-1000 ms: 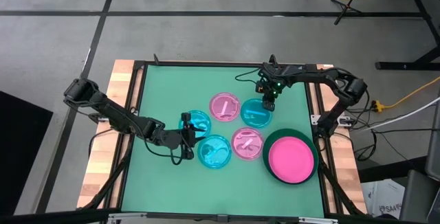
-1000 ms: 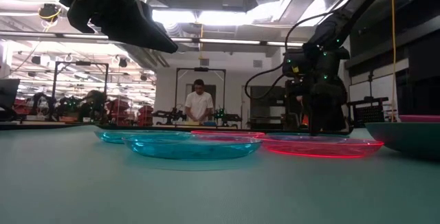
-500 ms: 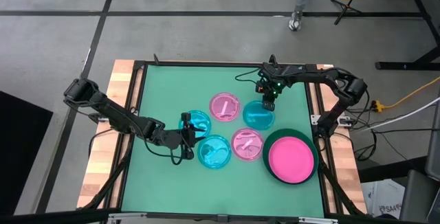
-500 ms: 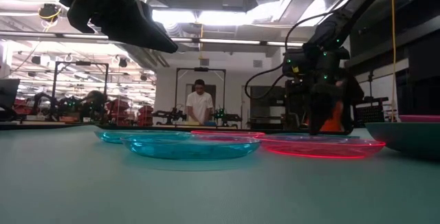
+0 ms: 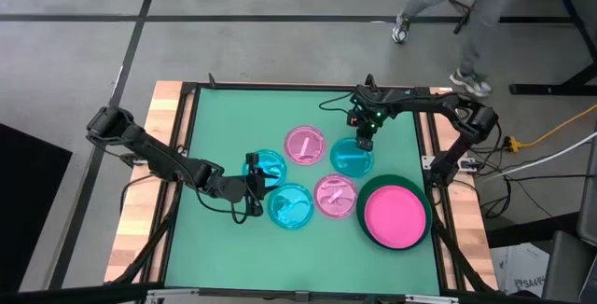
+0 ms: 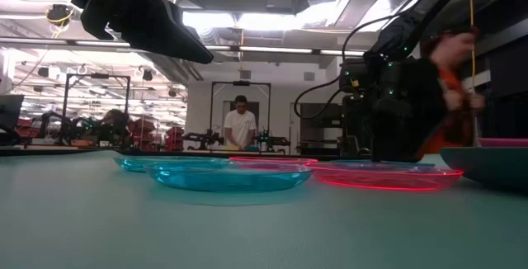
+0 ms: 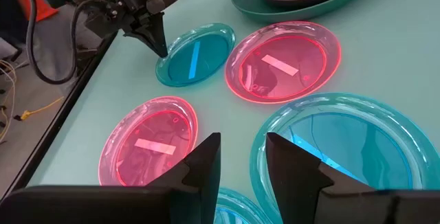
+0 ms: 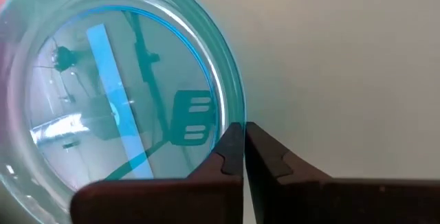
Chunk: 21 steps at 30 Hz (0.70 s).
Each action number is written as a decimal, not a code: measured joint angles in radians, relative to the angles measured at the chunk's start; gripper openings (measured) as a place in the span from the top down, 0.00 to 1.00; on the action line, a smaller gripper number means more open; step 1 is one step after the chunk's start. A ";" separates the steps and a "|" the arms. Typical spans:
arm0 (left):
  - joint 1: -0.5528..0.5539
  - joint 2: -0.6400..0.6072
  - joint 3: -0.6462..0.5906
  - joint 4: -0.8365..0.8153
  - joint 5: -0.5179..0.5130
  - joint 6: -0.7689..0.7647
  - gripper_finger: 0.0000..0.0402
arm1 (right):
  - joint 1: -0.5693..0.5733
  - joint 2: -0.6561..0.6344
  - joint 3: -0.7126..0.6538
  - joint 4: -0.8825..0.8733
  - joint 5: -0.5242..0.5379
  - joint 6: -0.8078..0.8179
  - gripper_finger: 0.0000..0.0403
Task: Stack plastic plates
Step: Stack the top right transparent blue plate on top of the pink plate
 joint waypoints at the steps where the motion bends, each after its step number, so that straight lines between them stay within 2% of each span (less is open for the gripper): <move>1: 0.000 0.000 0.000 0.000 0.000 0.000 0.73 | 0.000 0.000 0.000 -0.001 -0.016 0.000 1.00; 8: 0.000 0.000 0.000 0.000 0.000 0.000 0.73 | 0.000 0.000 0.000 0.000 -0.071 0.000 1.00; 21: 0.000 0.000 0.000 0.000 0.000 0.000 0.73 | 0.000 0.000 0.001 0.002 -0.051 -0.019 1.00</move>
